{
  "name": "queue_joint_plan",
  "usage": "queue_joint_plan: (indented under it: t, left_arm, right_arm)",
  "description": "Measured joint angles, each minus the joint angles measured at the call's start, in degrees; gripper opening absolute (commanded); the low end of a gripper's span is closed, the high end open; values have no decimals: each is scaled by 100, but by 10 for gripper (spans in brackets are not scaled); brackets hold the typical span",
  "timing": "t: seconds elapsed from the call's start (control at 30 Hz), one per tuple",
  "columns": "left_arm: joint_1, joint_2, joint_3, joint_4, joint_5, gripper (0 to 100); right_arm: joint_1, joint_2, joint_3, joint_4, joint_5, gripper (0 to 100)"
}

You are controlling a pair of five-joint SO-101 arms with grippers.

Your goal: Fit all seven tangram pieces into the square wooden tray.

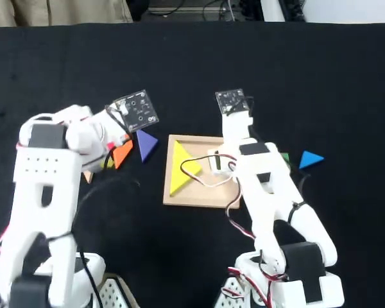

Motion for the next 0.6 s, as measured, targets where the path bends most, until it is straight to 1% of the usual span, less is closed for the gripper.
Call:
queue_joint_plan:
  t: [0.07,0.27,0.43,0.6]
  left_arm:
    - [-97,519,-141,0,-308,247]
    - [-185,2233,-879,141,-624,272]
    - [-185,3244,-1600,158,-941,271]
    - [-290,4132,-2040,-334,-958,271]
  right_arm:
    - [0,0,0,0,0,11]
    - [0,0,0,0,105,11]
    - [0,0,0,0,334,11]
    - [0,0,0,0,352,11]
